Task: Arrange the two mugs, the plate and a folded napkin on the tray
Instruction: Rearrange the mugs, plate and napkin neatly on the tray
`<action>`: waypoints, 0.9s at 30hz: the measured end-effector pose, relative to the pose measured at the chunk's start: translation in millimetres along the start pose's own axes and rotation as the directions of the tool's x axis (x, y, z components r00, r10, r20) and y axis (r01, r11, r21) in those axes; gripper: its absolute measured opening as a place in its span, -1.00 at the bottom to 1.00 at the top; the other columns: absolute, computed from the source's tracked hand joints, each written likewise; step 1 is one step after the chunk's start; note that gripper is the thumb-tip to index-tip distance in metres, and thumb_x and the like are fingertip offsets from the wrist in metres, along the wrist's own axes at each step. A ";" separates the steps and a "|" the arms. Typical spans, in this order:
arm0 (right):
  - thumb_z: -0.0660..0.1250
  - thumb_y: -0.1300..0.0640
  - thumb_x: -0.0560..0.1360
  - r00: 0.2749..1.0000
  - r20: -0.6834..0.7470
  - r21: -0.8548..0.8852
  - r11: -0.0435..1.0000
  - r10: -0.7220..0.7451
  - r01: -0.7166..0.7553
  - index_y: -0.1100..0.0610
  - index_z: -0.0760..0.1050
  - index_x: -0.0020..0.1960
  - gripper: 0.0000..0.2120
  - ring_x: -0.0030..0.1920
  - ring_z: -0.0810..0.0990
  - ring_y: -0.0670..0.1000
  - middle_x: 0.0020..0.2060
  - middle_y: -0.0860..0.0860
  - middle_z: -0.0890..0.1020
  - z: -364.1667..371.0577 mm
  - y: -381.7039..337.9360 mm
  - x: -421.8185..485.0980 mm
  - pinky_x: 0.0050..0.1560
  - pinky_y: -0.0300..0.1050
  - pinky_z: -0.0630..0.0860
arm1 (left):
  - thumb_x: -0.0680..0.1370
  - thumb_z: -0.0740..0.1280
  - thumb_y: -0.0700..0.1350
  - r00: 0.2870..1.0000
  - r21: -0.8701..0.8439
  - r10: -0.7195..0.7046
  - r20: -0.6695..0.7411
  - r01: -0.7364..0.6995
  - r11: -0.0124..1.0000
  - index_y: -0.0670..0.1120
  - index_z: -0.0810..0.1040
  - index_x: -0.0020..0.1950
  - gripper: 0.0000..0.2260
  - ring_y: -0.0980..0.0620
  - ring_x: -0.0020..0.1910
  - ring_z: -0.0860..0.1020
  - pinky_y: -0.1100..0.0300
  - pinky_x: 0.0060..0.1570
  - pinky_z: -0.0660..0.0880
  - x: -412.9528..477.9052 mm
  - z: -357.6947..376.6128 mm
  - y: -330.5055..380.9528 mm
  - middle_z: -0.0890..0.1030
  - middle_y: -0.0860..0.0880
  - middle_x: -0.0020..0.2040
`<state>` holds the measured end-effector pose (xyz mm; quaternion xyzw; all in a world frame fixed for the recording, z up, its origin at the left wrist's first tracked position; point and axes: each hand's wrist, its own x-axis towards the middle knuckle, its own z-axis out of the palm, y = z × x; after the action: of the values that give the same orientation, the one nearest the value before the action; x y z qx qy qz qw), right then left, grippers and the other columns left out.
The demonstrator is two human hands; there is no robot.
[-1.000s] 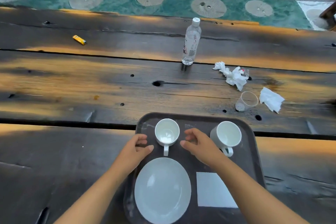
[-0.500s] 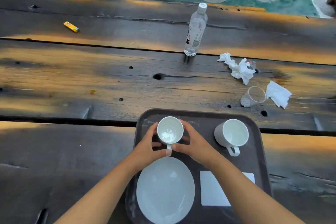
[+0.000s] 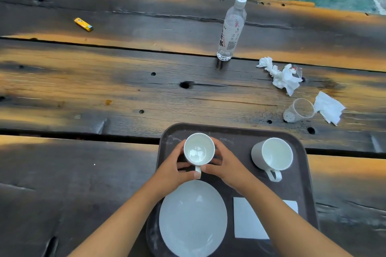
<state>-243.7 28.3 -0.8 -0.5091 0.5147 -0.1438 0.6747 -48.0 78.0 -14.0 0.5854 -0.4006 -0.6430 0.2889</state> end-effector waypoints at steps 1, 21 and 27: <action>0.57 0.15 0.41 1.000 -0.001 0.001 1.000 -0.004 0.004 -0.35 0.35 0.36 -0.30 0.21 0.56 -0.30 0.18 -0.34 0.59 0.1 -0.4 0.6 0.01 -0.40 0.56 | 0.38 0.60 -0.13 1.000 -0.003 -0.002 -0.002 0.002 1.000 0.40 0.31 0.41 -0.22 0.20 0.22 0.60 0.32 0.03 0.59 0.7 -0.2 0.1 0.53 0.35 0.26; 0.55 0.20 0.43 1.000 -0.003 0.013 1.000 -0.019 0.019 -0.31 0.37 0.37 -0.32 0.20 0.57 -0.30 0.20 -0.30 0.59 -1.4 -10.1 13.8 -0.02 -0.42 0.56 | 0.40 0.60 -0.12 1.000 -0.027 -0.030 -0.005 0.029 0.999 0.41 0.28 0.42 -0.21 0.18 0.20 0.62 0.28 0.03 0.61 10.1 -6.7 6.9 0.53 0.38 0.25; 0.55 0.19 0.44 1.000 0.005 0.011 1.000 -0.020 0.020 -0.26 0.36 0.42 -0.31 0.27 0.56 -0.15 0.27 -0.23 0.57 -3.5 -12.8 15.9 0.06 -0.34 0.58 | 0.39 0.59 -0.11 1.000 -0.032 -0.022 -0.020 0.021 0.999 0.37 0.28 0.45 -0.20 0.03 0.24 0.62 0.05 0.21 0.59 12.2 -6.2 8.9 0.51 0.23 0.35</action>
<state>-235.7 9.3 1.4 -0.5111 0.5069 -0.1518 0.6773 -44.5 62.1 -12.7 0.5915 -0.3810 -0.6464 0.2953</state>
